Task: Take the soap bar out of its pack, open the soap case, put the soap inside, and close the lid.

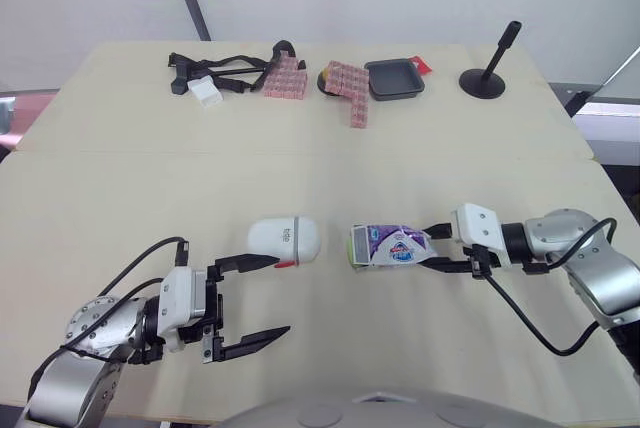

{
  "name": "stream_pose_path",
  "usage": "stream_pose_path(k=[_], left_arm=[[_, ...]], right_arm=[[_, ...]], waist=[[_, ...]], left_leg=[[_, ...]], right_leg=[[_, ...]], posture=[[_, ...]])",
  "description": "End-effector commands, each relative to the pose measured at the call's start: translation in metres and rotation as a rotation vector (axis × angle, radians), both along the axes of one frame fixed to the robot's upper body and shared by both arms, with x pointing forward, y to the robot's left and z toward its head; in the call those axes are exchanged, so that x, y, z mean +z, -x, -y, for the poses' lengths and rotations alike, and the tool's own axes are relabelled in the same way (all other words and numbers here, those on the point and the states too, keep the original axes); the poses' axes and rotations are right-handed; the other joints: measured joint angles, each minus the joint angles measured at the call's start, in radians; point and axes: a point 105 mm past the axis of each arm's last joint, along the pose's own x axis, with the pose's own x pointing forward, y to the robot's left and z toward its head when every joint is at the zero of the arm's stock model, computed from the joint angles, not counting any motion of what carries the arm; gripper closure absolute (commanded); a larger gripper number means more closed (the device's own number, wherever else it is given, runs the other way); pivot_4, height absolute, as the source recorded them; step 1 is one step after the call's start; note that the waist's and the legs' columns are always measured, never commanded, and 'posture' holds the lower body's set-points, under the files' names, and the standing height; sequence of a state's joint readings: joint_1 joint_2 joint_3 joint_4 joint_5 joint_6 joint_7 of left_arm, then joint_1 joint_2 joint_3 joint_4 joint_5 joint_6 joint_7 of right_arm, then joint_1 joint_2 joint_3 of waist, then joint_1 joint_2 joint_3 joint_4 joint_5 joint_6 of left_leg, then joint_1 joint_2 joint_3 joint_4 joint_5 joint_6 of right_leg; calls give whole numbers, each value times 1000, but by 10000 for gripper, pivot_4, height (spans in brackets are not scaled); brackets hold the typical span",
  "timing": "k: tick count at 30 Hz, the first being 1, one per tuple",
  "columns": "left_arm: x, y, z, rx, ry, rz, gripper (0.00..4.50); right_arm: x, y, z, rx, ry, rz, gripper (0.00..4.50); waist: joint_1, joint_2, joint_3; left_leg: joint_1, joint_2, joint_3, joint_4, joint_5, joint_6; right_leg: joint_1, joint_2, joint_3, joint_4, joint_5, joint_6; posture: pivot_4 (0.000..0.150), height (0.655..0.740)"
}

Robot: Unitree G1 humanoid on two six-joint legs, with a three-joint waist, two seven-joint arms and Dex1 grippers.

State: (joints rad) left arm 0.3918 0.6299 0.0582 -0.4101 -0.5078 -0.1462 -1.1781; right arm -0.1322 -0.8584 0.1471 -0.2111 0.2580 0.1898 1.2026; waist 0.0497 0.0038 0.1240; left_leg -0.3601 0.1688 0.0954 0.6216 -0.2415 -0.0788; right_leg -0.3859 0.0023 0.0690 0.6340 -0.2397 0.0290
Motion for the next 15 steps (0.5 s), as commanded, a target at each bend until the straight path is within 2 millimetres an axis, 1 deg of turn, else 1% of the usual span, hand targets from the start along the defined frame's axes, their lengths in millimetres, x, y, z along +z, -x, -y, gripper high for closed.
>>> stream_pose_path(k=[1, 6, 9, 15], left_arm=[[5, 1, 2, -6, 5, 25, 0], [4, 0, 2, -6, 4, 27, 0], [5, -1, 2, -6, 4, 28, 0], [5, -1, 2, -8, 2, 27, 0]], right_arm=[[24, -2, 5, 9, 14, 36, 24808], [35, -2, 17, -5, 105, 11, 24808], [40, -2, 23, -19, 122, 17, 24808], [43, 0, 38, -42, 163, 3, 24808]], waist=[[1, 0, 0], [3, 0, 0], [4, 0, 0], [5, 0, 0]], left_leg=[[0, 0, 0, 0, 0, 0], [0, 0, 0, 0, 0, 0], [0, 0, 0, 0, 0, 0], [0, 0, 0, 0, 0, 0]], right_leg=[[0, 0, 0, 0, 0, 0], [1, 0, 0, 0, 0, 0], [1, 0, 0, 0, 0, 0], [1, 0, 0, 0, 0, 0]], posture=[[1500, 7400], [1500, 7400], [1500, 7400], [1500, 7400]])
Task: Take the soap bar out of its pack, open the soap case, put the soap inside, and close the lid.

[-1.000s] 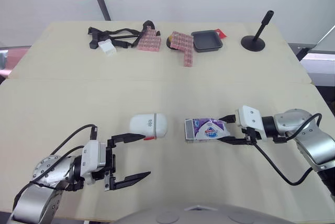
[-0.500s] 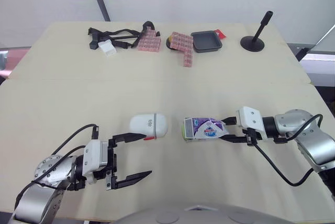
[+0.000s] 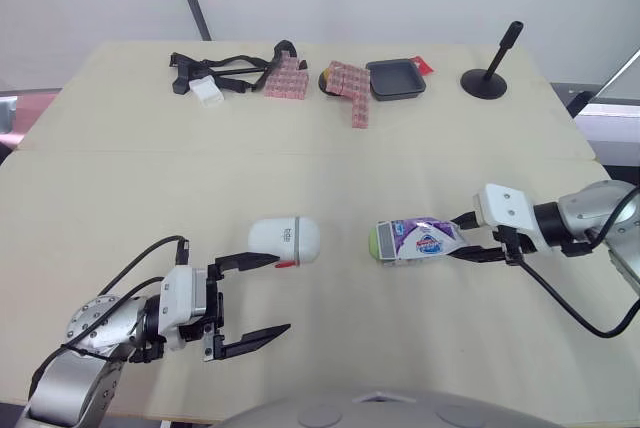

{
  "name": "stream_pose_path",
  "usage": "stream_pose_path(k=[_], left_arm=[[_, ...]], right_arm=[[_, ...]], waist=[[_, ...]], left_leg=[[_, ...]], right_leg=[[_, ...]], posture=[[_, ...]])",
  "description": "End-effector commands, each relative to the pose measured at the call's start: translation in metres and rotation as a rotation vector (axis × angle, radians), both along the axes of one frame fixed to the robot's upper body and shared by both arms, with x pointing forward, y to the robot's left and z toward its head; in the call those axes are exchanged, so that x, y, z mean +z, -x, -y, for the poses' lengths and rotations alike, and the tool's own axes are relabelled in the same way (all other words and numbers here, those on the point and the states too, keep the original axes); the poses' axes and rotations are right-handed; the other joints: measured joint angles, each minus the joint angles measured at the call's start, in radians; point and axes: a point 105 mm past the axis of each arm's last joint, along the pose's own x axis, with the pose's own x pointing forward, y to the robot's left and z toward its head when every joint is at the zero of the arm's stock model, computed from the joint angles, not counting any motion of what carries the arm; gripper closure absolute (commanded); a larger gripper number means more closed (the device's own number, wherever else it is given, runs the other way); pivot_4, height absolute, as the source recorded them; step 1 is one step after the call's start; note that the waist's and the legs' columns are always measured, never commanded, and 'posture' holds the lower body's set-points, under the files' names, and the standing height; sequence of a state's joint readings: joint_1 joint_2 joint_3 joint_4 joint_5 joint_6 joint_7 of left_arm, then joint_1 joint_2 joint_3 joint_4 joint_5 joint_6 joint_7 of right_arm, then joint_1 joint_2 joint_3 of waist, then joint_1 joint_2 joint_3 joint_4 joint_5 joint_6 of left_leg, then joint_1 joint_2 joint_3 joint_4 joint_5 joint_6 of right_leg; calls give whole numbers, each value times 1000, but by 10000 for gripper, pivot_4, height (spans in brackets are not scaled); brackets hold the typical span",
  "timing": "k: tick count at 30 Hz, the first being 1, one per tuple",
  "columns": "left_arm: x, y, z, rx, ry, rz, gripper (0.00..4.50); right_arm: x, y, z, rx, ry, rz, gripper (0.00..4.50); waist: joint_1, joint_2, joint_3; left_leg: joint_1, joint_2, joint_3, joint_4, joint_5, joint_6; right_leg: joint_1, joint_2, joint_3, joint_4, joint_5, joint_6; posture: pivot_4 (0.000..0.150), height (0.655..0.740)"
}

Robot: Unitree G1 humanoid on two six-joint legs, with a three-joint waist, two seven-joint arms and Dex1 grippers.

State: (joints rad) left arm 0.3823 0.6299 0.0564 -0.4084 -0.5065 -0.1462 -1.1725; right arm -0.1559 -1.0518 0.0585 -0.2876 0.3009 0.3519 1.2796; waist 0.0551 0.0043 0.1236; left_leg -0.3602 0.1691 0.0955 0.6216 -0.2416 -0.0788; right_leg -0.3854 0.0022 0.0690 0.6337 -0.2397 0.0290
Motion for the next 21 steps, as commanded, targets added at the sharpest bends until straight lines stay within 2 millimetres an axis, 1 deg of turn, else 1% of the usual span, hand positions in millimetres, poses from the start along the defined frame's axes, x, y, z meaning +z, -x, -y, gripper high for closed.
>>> stream_pose_path(k=[1, 5, 10, 15, 17, 21], left_arm=[[4, 1, 1, -11, 2, 20, 0], [5, 0, 1, -12, 5, 25, 0], [5, -1, 1, -17, 2, 26, 0], [5, -1, 1, -21, -2, 25, 0], [5, -1, 0, -23, -4, 25, 0], [5, -1, 0, -25, -7, 23, 0]], right_arm=[[12, 0, 9, 1, 7, 35, 24808], [9, 1, 21, -16, 24, 29, 24808], [3, 4, 27, -20, 37, 25, 24808], [0, 4, 34, -34, 54, 41, 24808], [1, 3, 42, -57, 63, 50, 24808], [7, 2, 66, -133, 83, 77, 24808]], waist=[[0, 0, 0], [-1, 0, 0], [-2, 0, 0], [-2, 0, 0], [0, 0, 0], [2, 0, 0]], left_leg=[[0, 0, 0, 0, 0, 0], [0, 0, 0, 0, 1, 1], [1, 0, 0, 0, 0, 5], [1, 0, 0, 0, 0, 6], [0, 0, 0, 0, 0, 6], [0, 0, 0, 1, 0, 7]], right_leg=[[0, 0, 0, 0, 0, 0], [1, 0, 0, 1, 0, 0], [2, -1, 0, 2, 0, -1], [2, -1, 0, 2, 0, -1], [2, -1, 0, 2, 0, -1], [2, -1, 0, 2, 0, -1]], posture=[[1500, 7400], [1500, 7400], [1500, 7400], [1500, 7400], [1500, 7400], [1500, 7400]])
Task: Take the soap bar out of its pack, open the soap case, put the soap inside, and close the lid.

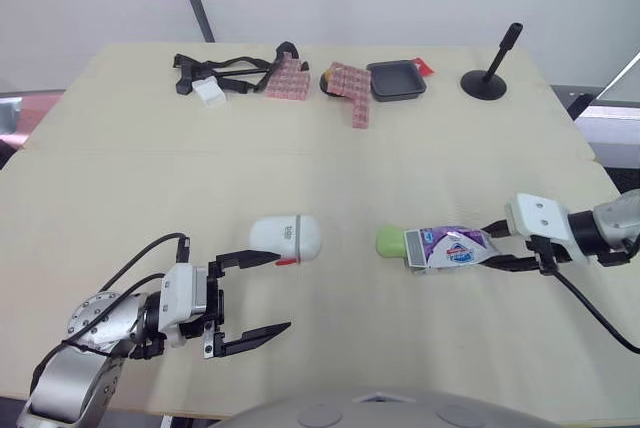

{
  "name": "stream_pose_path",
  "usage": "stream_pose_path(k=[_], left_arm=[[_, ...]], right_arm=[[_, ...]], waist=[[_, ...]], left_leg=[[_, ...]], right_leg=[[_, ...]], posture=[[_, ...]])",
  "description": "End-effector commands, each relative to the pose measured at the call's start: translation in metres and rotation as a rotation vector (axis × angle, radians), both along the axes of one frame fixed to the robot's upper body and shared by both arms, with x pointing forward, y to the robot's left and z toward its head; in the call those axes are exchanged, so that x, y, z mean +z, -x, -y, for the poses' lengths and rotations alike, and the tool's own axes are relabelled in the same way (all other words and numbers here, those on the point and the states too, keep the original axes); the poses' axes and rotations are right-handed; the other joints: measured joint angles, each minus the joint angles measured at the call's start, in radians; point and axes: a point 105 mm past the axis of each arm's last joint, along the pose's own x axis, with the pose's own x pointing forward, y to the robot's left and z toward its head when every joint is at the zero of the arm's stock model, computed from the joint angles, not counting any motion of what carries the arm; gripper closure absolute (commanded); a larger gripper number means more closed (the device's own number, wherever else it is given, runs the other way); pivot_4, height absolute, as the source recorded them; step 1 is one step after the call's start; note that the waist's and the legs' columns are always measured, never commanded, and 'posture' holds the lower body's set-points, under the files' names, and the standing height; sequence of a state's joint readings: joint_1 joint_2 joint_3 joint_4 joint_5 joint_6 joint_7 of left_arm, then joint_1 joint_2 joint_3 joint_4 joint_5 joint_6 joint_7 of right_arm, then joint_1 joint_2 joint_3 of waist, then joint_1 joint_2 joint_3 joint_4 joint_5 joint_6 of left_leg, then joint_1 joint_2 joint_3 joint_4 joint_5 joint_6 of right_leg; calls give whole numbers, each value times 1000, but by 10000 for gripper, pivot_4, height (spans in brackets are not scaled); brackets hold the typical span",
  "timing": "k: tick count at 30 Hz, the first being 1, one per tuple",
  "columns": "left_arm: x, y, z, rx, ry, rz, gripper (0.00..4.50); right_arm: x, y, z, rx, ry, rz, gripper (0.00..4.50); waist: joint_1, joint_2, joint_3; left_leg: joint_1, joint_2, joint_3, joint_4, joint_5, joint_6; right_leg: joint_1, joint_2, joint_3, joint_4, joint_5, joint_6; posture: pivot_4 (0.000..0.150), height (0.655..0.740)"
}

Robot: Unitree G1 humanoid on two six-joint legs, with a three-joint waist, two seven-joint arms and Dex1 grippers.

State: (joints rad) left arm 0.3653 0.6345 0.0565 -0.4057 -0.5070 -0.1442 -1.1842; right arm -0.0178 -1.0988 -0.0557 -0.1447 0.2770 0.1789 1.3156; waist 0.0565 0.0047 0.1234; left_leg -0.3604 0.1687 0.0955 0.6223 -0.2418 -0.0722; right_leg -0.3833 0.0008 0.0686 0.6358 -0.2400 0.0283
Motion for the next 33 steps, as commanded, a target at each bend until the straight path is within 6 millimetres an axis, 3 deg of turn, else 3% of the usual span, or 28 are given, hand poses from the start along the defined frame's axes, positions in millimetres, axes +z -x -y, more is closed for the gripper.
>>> stream_pose_path(k=[1, 5, 12, 18, 21, 26, 30, 33], left_arm=[[3, 1, -1, -10, -2, 12, 0], [3, 0, 0, -12, -1, 12, 0], [2, -3, 2, -20, 3, 15, 0], [2, -4, 4, -25, 7, 20, 0], [3, -4, 4, -27, 10, 22, 0], [5, -2, 3, -34, 16, 24, 0], [5, -3, 1, -20, 22, 22, 0], [6, -3, 1, -8, 44, 14, 0]], right_arm=[[20, -4, 27, -71, 38, 82, 24808], [29, 0, 51, -162, 24, 113, 24808], [39, 8, 69, -314, -124, 147, 24808], [37, -8, 83, -672, -339, 243, 24808], [31, -16, 86, -829, -367, 272, 24808], [13, -27, 83, -1249, -430, 281, 24808], [3, -24, 69, -1343, -408, 242, 24808], [-1, -21, 71, -1419, -407, 217, 24808]], waist=[[1, 0, 0], [0, 0, 0], [0, 1, -1], [0, 2, -1], [-1, 3, -2], [-1, 6, -4], [12, 11, -6], [17, 12, -7]], left_leg=[[0, 0, 0, 0, 0, 0], [0, 0, 0, 0, 0, 0], [0, 0, 0, 0, 0, 1], [0, 0, 0, 1, 0, 2], [1, 0, 0, 1, 0, 2], [2, 0, 0, 0, 3, -4], [2, -1, 0, -1, 4, -7], [2, -2, 0, -2, 4, -8]], right_leg=[[0, 0, 0, 0, 0, 0], [0, 0, 0, 0, 0, 0], [0, 0, -1, 0, 0, -1], [0, 0, -1, 1, -1, -2], [0, 0, -1, 2, -1, -2], [0, 0, -1, 3, -1, -2], [-1, 0, -1, 2, -1, -2], [-1, -1, -1, 1, -1, -1]], posture=[[1500, 7400], [1500, 7400], [1500, 7400], [1500, 7400], [1500, 7400], [1500, 7400], [1500, 7400], [1500, 7400]])
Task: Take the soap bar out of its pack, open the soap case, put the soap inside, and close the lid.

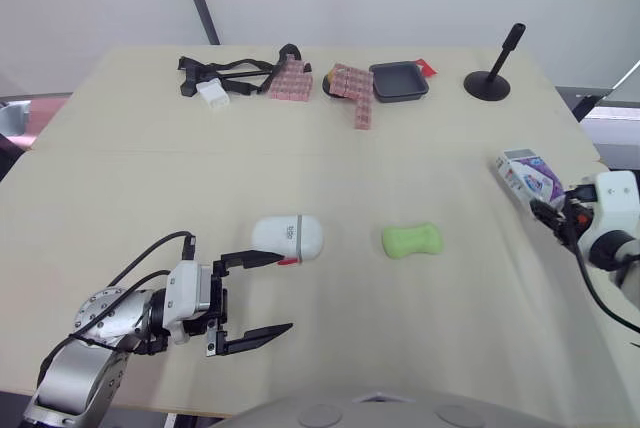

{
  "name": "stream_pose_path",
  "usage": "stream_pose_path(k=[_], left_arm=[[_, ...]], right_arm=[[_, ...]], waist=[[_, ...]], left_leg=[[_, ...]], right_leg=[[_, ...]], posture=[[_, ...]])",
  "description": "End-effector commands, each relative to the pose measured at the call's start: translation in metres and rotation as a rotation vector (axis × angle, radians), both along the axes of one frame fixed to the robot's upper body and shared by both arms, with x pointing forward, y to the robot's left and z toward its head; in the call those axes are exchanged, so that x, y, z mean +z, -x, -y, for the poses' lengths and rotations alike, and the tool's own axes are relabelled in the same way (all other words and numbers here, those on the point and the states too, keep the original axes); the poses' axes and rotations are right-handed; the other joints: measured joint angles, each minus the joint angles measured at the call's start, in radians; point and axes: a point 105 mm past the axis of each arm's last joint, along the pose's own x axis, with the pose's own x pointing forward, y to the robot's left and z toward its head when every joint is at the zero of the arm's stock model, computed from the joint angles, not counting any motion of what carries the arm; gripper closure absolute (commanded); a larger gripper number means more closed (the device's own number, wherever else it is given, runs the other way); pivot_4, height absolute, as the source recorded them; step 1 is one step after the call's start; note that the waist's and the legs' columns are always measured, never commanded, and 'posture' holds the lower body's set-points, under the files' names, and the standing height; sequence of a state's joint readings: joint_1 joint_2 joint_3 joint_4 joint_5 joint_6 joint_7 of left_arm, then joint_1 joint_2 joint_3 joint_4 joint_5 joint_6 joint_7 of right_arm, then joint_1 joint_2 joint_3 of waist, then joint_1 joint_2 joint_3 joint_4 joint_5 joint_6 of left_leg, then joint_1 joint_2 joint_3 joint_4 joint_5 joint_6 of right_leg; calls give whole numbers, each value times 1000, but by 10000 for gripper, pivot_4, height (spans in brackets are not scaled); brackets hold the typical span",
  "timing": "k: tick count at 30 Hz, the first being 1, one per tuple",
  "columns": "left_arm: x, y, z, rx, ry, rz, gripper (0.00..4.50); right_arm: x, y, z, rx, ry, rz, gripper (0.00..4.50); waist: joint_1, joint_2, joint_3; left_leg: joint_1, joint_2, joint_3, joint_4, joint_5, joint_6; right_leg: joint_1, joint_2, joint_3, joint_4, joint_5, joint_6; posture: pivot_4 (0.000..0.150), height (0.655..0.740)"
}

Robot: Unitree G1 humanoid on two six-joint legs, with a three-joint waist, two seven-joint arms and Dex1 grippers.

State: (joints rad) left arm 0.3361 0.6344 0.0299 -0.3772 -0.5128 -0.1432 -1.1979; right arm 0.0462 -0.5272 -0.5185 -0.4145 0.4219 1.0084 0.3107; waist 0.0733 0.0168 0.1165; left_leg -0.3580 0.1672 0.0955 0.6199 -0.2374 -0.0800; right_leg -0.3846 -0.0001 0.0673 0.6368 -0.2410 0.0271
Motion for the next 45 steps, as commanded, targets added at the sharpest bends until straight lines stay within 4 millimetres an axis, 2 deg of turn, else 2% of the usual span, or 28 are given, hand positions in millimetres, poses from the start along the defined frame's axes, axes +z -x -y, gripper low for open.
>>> stream_pose_path(k=[1, 6, 19, 20, 22, 23, 26, 28, 33, 36, 39, 42, 45], left_arm=[[10, -1, -2, 23, 46, 21, 0], [13, 1, -1, 23, 88, -1, 0], [12, 3, 1, 19, 89, 24, 0], [11, 3, 1, 17, 85, 23, 0], [11, 3, 1, 19, 85, 21, 0], [11, 2, 1, 22, 85, 22, 0], [11, 1, 1, 26, 84, 28, 0], [11, 1, 1, 25, 82, 31, 0], [10, -2, 1, 30, 77, 40, 0], [10, -5, 0, 31, 68, 46, 0], [11, -14, -3, 39, 54, 60, 0], [11, -25, -7, 43, 30, 71, 0], [12, -38, -11, 50, 1, 83, 0]], right_arm=[[10, 3, 7, -87, 8, 17, 24808], [5, 6, 8, -132, -38, -9, 24808], [0, 6, 11, -74, -61, -48, 24808], [1, 6, 9, -50, -60, -51, 19044], [2, 5, 8, -23, -50, -52, 12959], [3, 5, 8, -18, -44, -52, 8347], [8, 4, 12, 0, -10, -36, 282], [15, 2, 13, 40, 32, -8, 282], [50, -10, 5, 236, 125, 188, 282], [72, -8, -22, 497, 155, 329, 282], [74, 12, -60, 781, 93, 417, 282], [58, 35, -83, 991, 63, 399, 282], [39, 53, -97, 1147, 43, 358, 282]], waist=[[1, 0, 0], [0, 0, 0], [-10, 0, 0], [-10, 0, 0], [-11, 0, 0], [-12, 0, 0], [-17, 0, 0], [-19, 0, 0], [-24, 0, 0], [-25, 0, 0], [-20, -1, 0], [-19, -1, 0], [-21, -1, -1]], left_leg=[[0, 0, 0, -1, 0, -1], [1, -1, 0, -7, 2, -4], [12, -2, 0, -15, 4, -7], [13, -2, 0, -15, 4, -7], [15, -2, 0, -15, 4, -7], [15, -2, 0, -16, 4, -7], [15, -2, 0, -16, 4, -7], [15, -2, 0, -16, 4, -7], [16, -1, 0, -16, 5, -6], [16, -1, 0, -16, 5, -6], [16, -1, 0, -16, 2, 0], [15, -1, 0, -15, 1, 3], [13, -2, 0, -13, 1, 6]], right_leg=[[0, 0, 0, 0, 0, 0], [0, 0, 0, -2, 0, 0], [9, 0, 0, -4, 0, 0], [9, 0, 0, -4, 0, 0], [11, 0, 0, -5, 0, 0], [11, 0, 0, -5, 0, 0], [12, 0, 0, -5, 0, 0], [12, -1, 0, -5, 0, 0], [12, -1, 0, -6, 0, 0], [13, -1, 0, -6, 0, 0], [13, -1, 0, -6, 0, 0], [13, -1, -1, -6, 0, -1], [13, -2, -2, -6, 0, -1]], posture=[[1500, 7400], [1500, 7400], [1500, 7400], [1500, 7400], [1500, 7400], [1500, 7400], [1500, 7400], [1500, 7400], [1500, 7400], [1500, 7400], [1500, 7400], [1500, 7400], [1500, 7400]])
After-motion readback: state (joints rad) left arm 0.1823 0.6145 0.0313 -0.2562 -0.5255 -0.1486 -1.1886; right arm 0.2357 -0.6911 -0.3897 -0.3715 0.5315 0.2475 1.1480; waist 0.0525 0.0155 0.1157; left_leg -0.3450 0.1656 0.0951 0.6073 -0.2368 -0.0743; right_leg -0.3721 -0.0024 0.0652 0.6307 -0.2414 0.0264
